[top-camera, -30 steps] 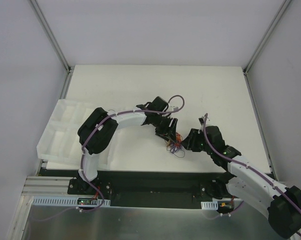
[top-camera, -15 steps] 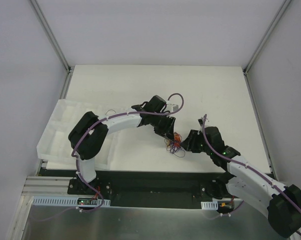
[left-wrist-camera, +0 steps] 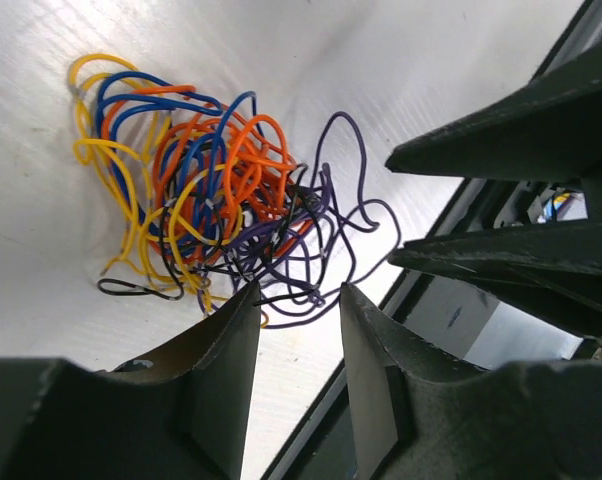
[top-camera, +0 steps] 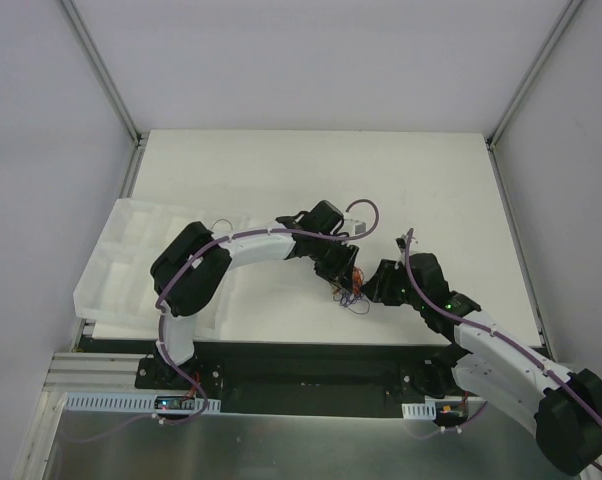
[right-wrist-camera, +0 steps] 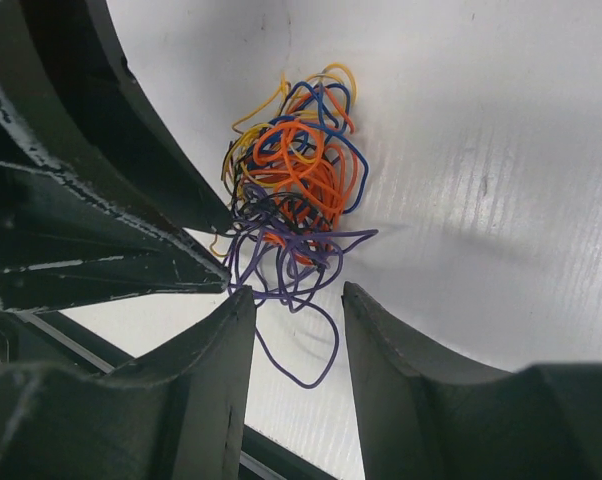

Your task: Untangle the cables

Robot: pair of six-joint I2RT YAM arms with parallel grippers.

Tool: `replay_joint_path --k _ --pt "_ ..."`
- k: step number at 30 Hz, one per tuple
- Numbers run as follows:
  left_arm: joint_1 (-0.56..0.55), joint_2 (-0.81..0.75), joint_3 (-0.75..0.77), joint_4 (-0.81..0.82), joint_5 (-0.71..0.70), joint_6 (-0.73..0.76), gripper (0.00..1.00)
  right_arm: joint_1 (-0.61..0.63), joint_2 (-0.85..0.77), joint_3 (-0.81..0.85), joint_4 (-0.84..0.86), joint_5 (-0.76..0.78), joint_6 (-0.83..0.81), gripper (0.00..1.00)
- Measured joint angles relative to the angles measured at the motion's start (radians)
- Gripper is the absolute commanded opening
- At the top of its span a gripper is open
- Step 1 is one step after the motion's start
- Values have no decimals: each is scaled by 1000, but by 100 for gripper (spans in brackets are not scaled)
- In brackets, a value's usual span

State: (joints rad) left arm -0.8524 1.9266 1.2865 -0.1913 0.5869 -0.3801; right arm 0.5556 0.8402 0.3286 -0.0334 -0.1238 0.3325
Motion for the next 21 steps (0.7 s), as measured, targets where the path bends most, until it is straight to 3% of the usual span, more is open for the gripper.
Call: replay_joint_path --k 15,21 --pt "-19 5 35 -74 -129 83 31 0 32 0 44 -20 0 43" --pt "-19 0 44 -95 -158 82 47 0 40 0 50 -27 0 44"
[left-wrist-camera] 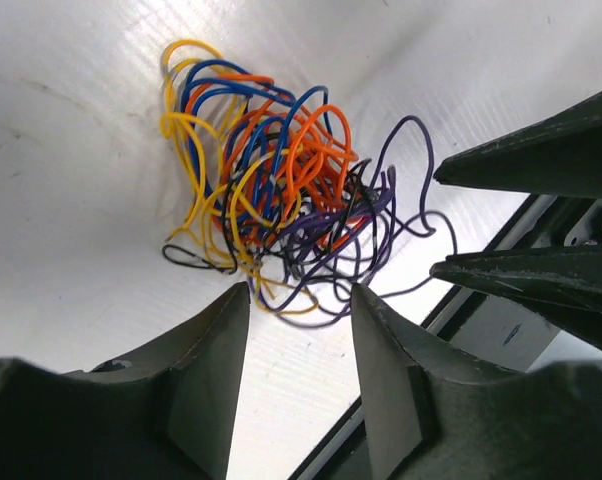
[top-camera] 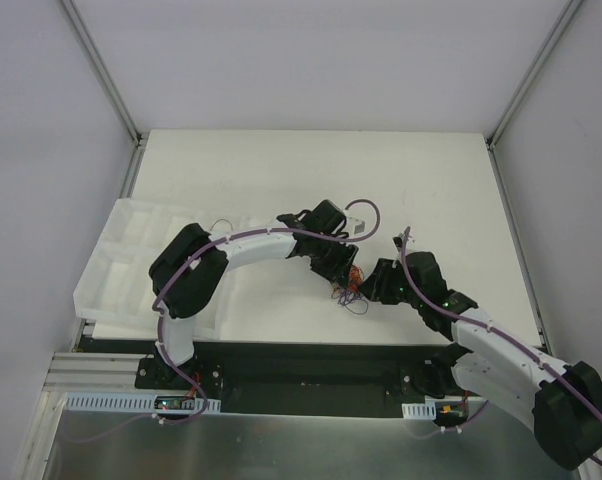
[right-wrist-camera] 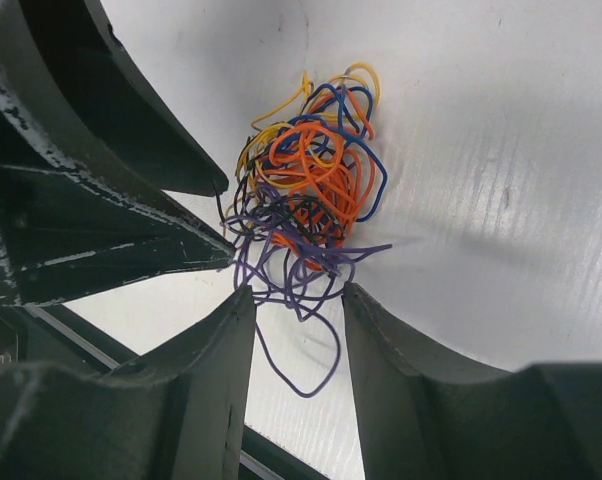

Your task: Untangle the cables

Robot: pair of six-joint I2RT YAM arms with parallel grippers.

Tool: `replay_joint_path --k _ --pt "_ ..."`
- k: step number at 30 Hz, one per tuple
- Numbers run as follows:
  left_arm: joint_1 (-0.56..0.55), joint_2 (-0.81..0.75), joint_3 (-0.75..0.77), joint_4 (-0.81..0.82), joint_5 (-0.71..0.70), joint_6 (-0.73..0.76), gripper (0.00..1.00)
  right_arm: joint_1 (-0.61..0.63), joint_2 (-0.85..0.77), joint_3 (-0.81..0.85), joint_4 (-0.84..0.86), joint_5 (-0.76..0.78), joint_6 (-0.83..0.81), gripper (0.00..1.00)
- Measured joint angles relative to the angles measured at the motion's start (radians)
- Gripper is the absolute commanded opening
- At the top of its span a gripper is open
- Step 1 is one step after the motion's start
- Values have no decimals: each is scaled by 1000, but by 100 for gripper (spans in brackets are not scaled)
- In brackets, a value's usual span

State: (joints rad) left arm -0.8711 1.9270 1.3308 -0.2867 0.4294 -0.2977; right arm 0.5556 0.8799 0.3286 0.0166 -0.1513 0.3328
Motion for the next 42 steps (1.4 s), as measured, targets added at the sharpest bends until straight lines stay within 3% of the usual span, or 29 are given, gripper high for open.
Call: replay_joint_path --k 4,10,21,27,34,42 --pt "0 -47 -27 -10 -29 -12 49 0 16 0 11 -14 1 45" --pt "0 -133 -50 -16 -60 -63 35 0 107 4 47 -36 9 46" --pt "0 -55 -30 -15 -31 -72 40 0 192 15 112 -63 30 45" --pt "0 -16 -20 -8 18 -60 31 0 221 15 145 -72 35 32" --pt "-1 -14 -21 11 33 -55 34 0 222 15 165 -70 42 12" --pt "-7 -41 -28 19 22 -54 25 0 222 15 170 -70 45 13"
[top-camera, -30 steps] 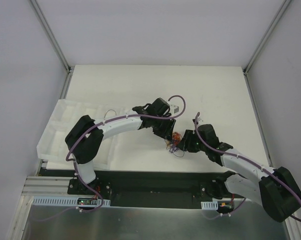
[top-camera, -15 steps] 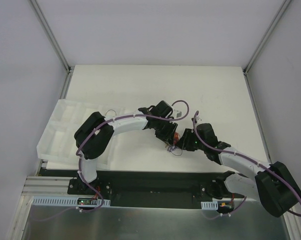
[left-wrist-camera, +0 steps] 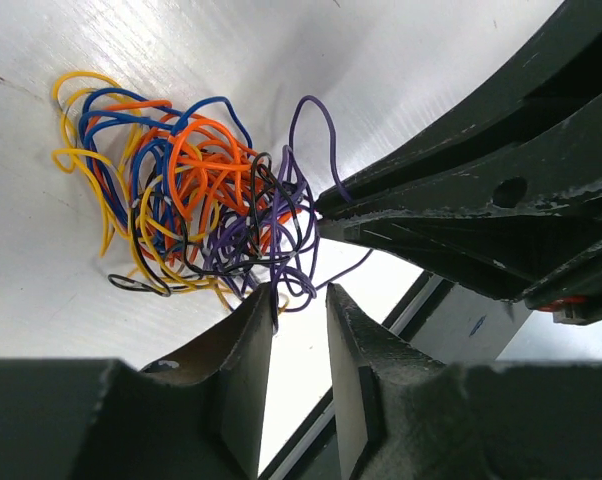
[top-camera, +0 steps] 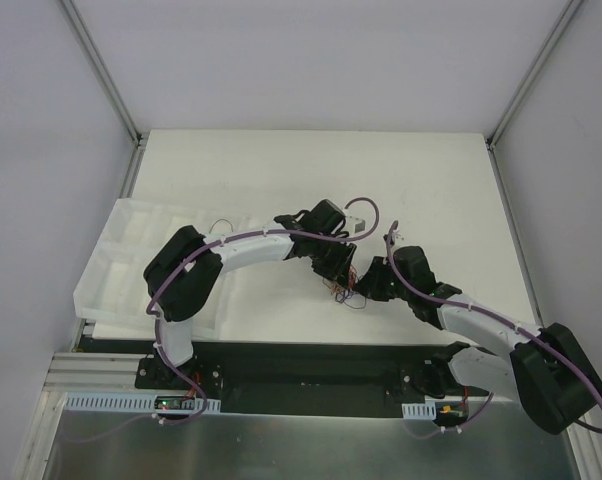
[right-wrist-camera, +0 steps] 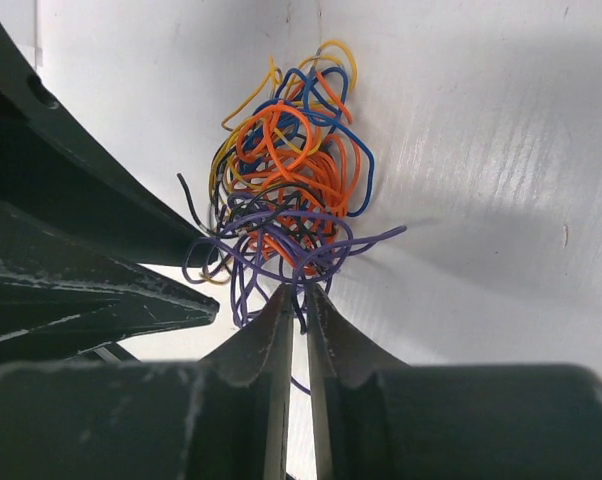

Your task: Untangle the cables

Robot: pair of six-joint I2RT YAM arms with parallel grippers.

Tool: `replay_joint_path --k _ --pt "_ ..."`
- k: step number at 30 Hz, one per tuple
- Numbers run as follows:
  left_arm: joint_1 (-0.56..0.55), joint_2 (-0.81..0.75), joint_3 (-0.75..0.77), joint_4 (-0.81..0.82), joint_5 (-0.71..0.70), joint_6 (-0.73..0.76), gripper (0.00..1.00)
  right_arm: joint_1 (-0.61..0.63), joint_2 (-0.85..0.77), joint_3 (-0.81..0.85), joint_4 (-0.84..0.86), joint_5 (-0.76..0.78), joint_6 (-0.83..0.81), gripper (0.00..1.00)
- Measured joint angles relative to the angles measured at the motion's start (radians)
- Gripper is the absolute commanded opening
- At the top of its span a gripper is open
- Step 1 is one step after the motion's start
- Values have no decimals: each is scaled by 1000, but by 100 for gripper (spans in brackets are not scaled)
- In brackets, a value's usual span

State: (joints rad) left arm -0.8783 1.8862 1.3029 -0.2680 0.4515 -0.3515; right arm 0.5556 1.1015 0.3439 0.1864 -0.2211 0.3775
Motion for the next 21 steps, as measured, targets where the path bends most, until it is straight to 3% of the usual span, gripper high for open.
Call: replay_joint_path --k 4,9,14,16,19,21 --pt "0 -5 0 1 1 -2 18 0 -2 0 0 0 0 15" --pt "0 -5 -1 0 0 -2 19 0 -12 0 0 0 0 15" --pt "0 -5 -1 0 -15 -4 10 0 -13 0 0 0 0 16" --pt "0 -5 -1 -1 -19 -6 0 0 -13 0 0 0 0 24" --pt "0 -6 -1 -5 -24 -8 0 0 -13 0 0 -2 2 37" --pt "0 -8 -1 -8 -23 -8 0 0 -11 0 1 -5 3 40"
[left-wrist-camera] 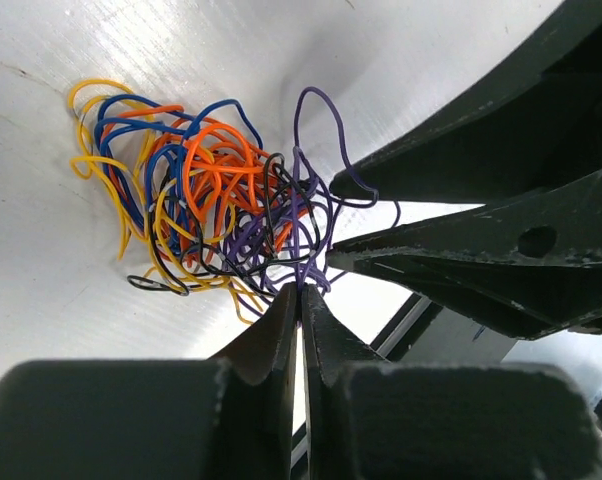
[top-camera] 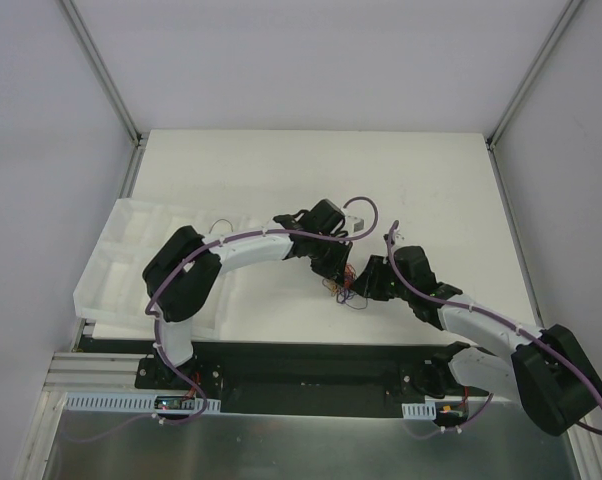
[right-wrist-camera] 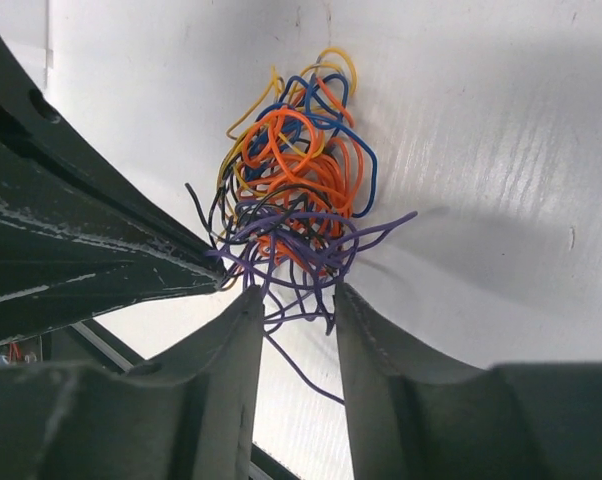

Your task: Untangle the cables

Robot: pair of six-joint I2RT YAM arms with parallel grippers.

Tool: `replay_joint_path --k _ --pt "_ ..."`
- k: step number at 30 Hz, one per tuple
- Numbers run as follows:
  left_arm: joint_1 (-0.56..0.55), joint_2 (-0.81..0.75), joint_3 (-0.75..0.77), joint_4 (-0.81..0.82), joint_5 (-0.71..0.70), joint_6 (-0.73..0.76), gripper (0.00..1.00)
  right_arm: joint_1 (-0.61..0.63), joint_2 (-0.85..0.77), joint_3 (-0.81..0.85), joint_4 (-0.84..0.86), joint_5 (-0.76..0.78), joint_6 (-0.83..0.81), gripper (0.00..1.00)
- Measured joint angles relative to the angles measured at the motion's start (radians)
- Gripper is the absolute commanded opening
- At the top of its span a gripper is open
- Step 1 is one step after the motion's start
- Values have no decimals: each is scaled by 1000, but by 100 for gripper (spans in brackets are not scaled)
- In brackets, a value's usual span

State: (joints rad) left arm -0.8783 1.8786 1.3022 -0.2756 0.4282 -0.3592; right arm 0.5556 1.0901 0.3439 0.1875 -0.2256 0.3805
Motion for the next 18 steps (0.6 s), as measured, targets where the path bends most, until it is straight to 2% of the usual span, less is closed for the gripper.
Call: replay_joint_path --k 5,7,10,13,16,18 --pt "0 -24 0 1 33 -3 0 0 5 0 17 -5 11 51" --pt "0 -42 0 6 56 -13 0 0 8 0 39 -15 22 51" --pt "0 -84 -4 26 94 -29 0 0 28 0 81 -25 32 38" --pt "0 -127 -4 46 119 -46 0 0 70 0 106 -18 47 33" --pt "0 -184 -4 54 125 -49 0 0 105 0 110 18 59 20" --pt "0 -236 -3 54 123 -49 0 -2 113 0 105 55 64 16"
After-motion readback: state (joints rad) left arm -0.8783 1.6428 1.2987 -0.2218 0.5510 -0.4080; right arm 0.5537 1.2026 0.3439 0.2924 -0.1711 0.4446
